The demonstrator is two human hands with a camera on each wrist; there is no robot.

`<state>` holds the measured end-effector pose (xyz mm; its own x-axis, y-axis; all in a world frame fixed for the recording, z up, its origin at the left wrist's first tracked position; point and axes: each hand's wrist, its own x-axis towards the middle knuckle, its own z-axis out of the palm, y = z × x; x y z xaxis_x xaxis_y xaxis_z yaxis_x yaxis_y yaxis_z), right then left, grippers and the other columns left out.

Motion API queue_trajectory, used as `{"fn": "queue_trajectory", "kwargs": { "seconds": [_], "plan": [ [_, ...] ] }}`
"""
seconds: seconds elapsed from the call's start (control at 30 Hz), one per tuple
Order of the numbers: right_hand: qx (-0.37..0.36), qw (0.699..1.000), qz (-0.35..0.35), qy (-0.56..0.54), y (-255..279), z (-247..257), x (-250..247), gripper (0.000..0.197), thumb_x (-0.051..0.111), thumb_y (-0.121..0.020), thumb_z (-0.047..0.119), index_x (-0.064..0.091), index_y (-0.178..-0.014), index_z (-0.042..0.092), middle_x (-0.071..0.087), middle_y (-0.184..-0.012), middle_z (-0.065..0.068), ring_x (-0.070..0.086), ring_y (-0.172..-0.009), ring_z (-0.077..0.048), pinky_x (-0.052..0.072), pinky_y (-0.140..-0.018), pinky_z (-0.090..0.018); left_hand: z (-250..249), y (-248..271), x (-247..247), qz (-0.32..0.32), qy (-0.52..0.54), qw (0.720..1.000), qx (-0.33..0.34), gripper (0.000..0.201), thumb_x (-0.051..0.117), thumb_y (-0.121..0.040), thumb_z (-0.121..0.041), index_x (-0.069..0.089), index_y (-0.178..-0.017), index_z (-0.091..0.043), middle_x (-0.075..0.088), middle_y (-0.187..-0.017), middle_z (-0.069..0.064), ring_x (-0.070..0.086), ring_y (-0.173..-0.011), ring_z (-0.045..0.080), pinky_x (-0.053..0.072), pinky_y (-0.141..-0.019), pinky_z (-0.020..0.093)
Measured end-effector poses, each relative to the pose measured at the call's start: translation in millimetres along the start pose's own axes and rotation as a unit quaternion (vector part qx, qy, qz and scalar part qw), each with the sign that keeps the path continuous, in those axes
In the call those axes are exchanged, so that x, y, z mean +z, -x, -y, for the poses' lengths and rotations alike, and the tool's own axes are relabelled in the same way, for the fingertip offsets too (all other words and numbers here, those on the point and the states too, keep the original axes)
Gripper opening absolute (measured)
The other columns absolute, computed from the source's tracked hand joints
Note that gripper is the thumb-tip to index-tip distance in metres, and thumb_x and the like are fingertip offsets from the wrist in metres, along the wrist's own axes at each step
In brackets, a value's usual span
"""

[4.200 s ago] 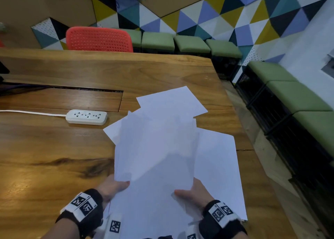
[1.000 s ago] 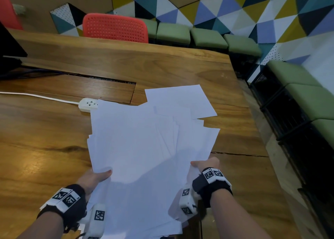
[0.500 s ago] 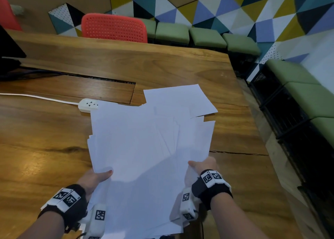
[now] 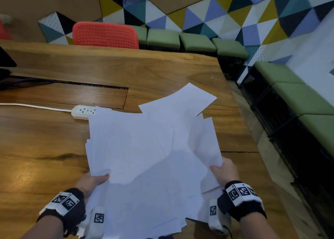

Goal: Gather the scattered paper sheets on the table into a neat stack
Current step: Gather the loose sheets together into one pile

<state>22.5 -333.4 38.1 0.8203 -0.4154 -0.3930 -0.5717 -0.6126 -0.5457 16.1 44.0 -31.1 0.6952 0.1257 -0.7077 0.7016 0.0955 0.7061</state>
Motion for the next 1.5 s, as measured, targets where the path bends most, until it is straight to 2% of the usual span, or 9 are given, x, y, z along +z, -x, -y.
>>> {"fn": "queue_trajectory", "kwargs": {
  "seconds": [0.23,0.4,0.63,0.83,0.93,1.03,1.2,1.37,1.5],
  "plan": [
    [-0.02,0.999,-0.028,0.033,5.3,-5.3,-30.7,0.019,0.056,-0.084,0.007,0.066,-0.099,0.005,0.062,-0.086,-0.009,0.06,-0.088,-0.03,0.046,-0.075,-0.03,4.8,-3.6,4.4,-0.022,0.011,0.999,0.021,0.04,0.057,-0.086,0.0,0.05,-0.126,0.004,0.06,-0.122,0.025,0.056,-0.111,0.046,0.039,-0.101,0.057],
    [-0.017,0.99,-0.1,0.096,10.9,-2.1,-61.2,0.016,0.055,-0.082,0.01,0.066,-0.091,0.017,0.066,-0.089,-0.011,0.058,-0.088,-0.031,0.047,-0.077,-0.032,5.3,-4.0,6.8,-0.029,0.019,0.999,0.02,0.038,0.056,-0.086,0.003,0.051,-0.123,0.007,0.059,-0.119,0.03,0.057,-0.108,0.047,0.041,-0.099,0.057],
    [-0.073,0.955,-0.278,0.075,27.7,3.7,-76.8,0.018,0.05,-0.088,0.007,0.061,-0.101,0.003,0.065,-0.092,-0.023,0.043,-0.075,-0.026,0.042,-0.07,-0.034,2.8,1.8,7.4,-0.014,0.021,0.999,0.024,0.032,0.052,-0.088,0.005,0.052,-0.12,0.008,0.06,-0.112,0.03,0.057,-0.099,0.044,0.045,-0.085,0.047],
    [-0.148,0.924,-0.353,-0.002,42.1,21.4,-74.2,0.019,0.05,-0.089,0.005,0.06,-0.103,-0.004,0.066,-0.09,-0.028,0.059,-0.081,-0.039,0.039,-0.07,-0.034,1.7,5.6,8.8,-0.014,0.018,0.999,0.023,0.032,0.051,-0.089,0.004,0.051,-0.121,0.008,0.06,-0.109,0.026,0.057,-0.099,0.043,0.044,-0.088,0.047],
    [-0.175,0.908,-0.376,-0.061,49.7,32.6,-72.2,0.034,0.046,-0.084,0.018,0.061,-0.099,-0.008,0.066,-0.087,-0.031,0.062,-0.081,-0.043,0.035,-0.069,-0.031,1.5,5.9,8.5,-0.013,0.016,1.0,0.02,0.033,0.051,-0.089,0.003,0.051,-0.121,0.007,0.061,-0.111,0.027,0.057,-0.104,0.046,0.044,-0.09,0.049],
    [-0.163,0.916,-0.331,-0.158,45.5,38.1,-65.7,0.036,0.049,-0.081,0.022,0.062,-0.098,-0.008,0.066,-0.091,-0.028,0.063,-0.088,-0.04,0.043,-0.073,-0.033,1.5,5.8,8.3,-0.016,0.013,1.0,0.018,0.035,0.052,-0.089,0.001,0.051,-0.123,0.007,0.06,-0.118,0.029,0.057,-0.106,0.047,0.045,-0.09,0.049],
    [-0.094,0.948,-0.112,-0.281,32.4,36.3,-26.1,0.022,0.06,-0.084,0.002,0.063,-0.106,-0.001,0.066,-0.094,-0.015,0.062,-0.088,-0.027,0.048,-0.078,-0.035,1.1,4.8,5.9,-0.013,0.009,1.0,0.01,0.037,0.053,-0.089,0.002,0.05,-0.125,0.007,0.059,-0.12,0.03,0.057,-0.107,0.047,0.045,-0.092,0.052],
    [-0.061,0.979,-0.002,-0.194,22.4,22.1,42.9,0.021,0.061,-0.078,0.007,0.064,-0.097,0.013,0.07,-0.092,-0.013,0.067,-0.091,-0.032,0.055,-0.082,-0.045,2.8,6.3,5.6,-0.025,-0.001,1.0,0.007,0.036,0.056,-0.087,0.0,0.051,-0.122,0.007,0.06,-0.117,0.031,0.058,-0.104,0.048,0.043,-0.096,0.057],
    [-0.013,0.989,0.049,-0.138,26.7,20.0,73.2,0.017,0.055,-0.084,0.01,0.059,-0.101,0.013,0.063,-0.093,-0.004,0.059,-0.089,-0.023,0.045,-0.076,-0.026,-0.3,14.1,9.3,-0.008,0.007,0.999,0.046,0.03,0.061,-0.087,-0.018,0.055,-0.115,-0.007,0.063,-0.113,0.02,0.059,-0.103,0.04,0.045,-0.093,0.047]
  ]
}}
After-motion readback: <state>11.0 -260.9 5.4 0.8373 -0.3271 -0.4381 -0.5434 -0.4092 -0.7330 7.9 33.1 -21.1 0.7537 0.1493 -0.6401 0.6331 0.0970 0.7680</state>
